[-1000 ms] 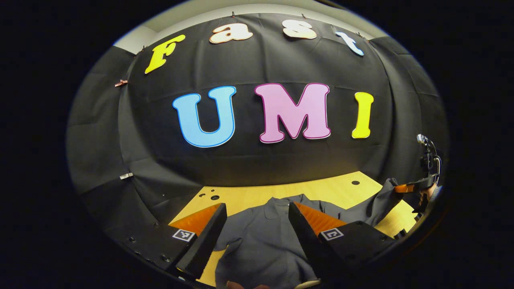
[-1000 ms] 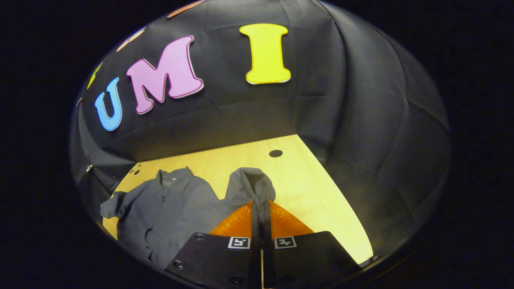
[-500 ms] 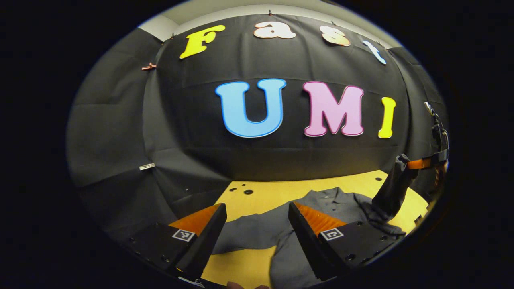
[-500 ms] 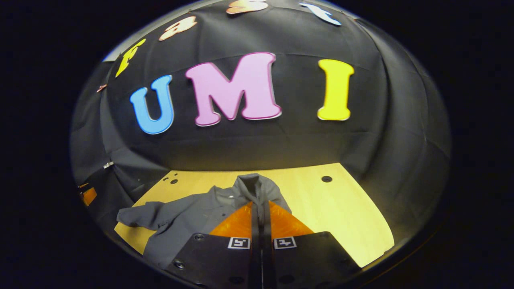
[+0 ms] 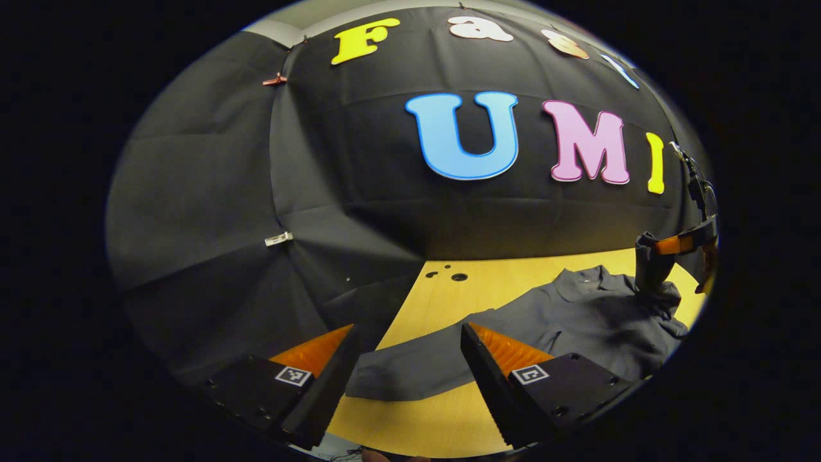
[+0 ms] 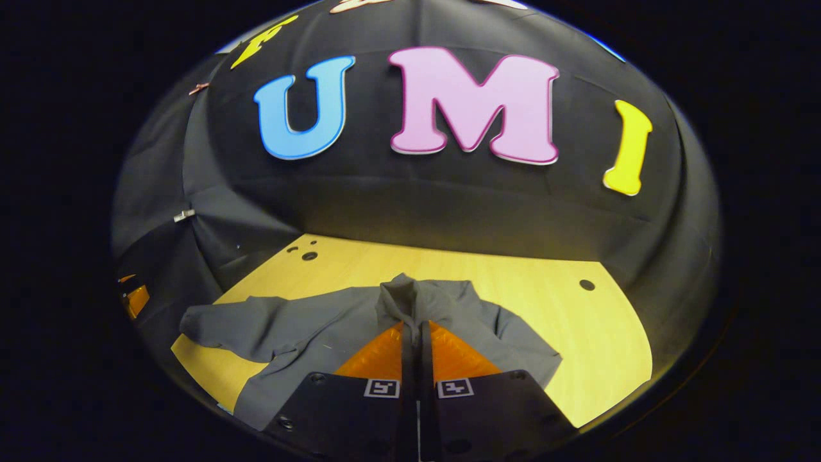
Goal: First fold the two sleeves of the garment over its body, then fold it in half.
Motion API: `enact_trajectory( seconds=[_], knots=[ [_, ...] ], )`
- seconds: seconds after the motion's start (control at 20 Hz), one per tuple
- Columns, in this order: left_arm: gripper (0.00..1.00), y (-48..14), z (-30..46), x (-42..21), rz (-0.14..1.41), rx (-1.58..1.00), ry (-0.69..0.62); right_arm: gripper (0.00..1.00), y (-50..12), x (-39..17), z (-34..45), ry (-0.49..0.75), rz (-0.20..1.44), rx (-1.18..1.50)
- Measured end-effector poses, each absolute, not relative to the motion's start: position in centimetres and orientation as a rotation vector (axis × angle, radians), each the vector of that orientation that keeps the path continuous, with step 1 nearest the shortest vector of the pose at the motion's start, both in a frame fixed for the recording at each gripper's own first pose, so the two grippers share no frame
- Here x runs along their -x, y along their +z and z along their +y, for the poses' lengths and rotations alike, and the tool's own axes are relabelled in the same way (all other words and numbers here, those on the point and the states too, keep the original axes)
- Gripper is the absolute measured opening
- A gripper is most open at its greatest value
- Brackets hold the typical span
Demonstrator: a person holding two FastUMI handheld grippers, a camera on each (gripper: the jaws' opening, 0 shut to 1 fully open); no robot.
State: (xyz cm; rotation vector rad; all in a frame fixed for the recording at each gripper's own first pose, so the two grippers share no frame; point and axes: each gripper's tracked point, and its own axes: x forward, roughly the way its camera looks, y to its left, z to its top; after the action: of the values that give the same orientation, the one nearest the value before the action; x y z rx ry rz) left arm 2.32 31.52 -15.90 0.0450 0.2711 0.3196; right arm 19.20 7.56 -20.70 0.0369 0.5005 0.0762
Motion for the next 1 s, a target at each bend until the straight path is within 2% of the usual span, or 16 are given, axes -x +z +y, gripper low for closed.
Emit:
enact_trajectory(
  seconds=[0.5,0.75,0.9,0.95,1.0],
  knots=[
    [0.98,-26.5,39.5,-4.0,0.424,0.049,0.367,0.07,-30.6,-21.4,14.9,0.101,0.702,-0.010],
    [0.98,-31.6,40.5,-4.2,0.516,0.107,0.338,0.07,-32.6,-21.6,15.6,0.084,0.748,-0.034],
    [0.98,-33.7,41.2,-4.8,0.558,0.133,0.349,0.10,-33.2,-21.5,16.9,0.119,0.772,-0.073],
    [0.98,-34.2,41.1,-5.0,0.567,0.141,0.349,0.08,-33.3,-21.2,17.6,0.139,0.783,-0.088],
    [0.99,-34.5,41.2,-5.3,0.575,0.145,0.347,0.19,-33.4,-21.1,18.0,0.154,0.791,-0.096]
  ],
)
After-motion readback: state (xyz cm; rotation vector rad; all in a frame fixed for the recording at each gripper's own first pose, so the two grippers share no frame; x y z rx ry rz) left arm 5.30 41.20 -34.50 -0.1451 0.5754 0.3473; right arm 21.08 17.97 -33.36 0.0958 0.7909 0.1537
